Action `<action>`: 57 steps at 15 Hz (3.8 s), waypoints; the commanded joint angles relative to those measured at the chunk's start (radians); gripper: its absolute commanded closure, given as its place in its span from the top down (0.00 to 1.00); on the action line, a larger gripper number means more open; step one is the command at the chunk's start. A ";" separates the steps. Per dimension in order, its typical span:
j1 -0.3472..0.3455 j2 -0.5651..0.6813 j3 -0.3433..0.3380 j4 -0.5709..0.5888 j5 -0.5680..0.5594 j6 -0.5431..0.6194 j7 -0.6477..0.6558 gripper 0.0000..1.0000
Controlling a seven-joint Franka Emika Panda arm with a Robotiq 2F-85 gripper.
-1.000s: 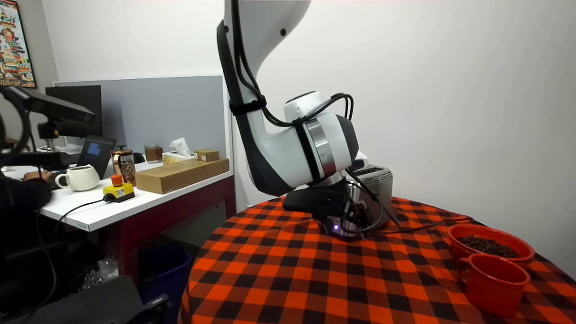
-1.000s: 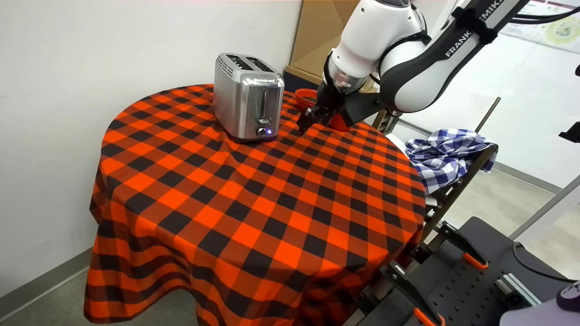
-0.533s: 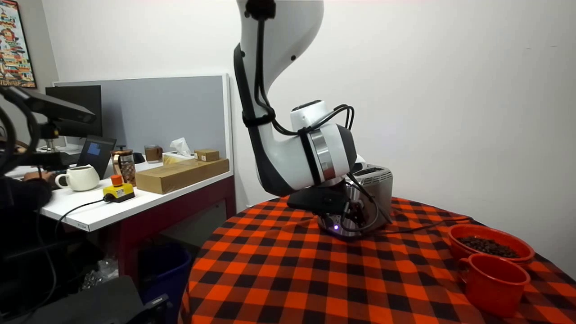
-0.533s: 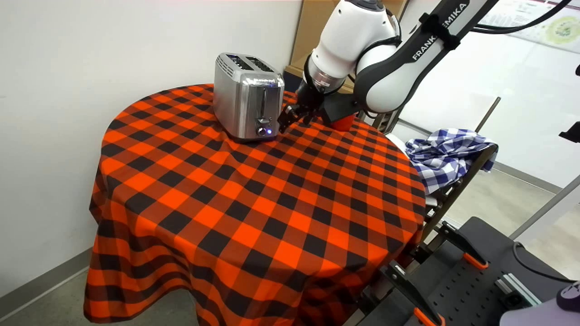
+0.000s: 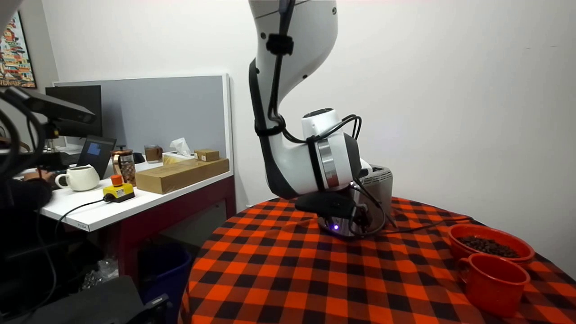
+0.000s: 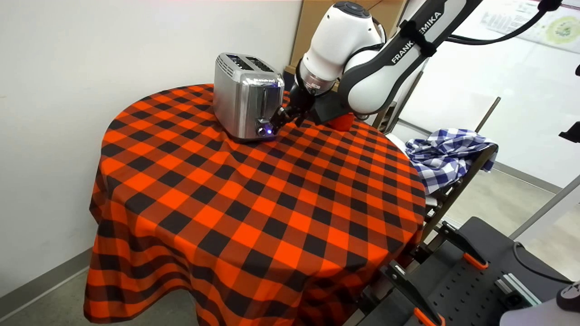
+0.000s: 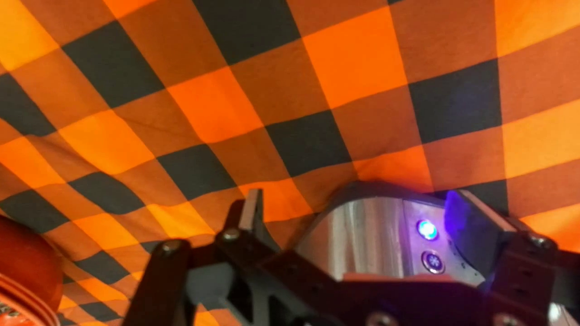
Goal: Press the button on the toaster
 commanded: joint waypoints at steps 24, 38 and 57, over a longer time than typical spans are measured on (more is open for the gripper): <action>0.053 0.069 -0.032 0.125 -0.062 -0.057 0.016 1.00; -0.202 -0.135 0.293 -0.166 0.606 -0.250 -0.546 1.00; 0.247 -0.962 -0.025 -0.490 0.845 -0.871 -0.703 1.00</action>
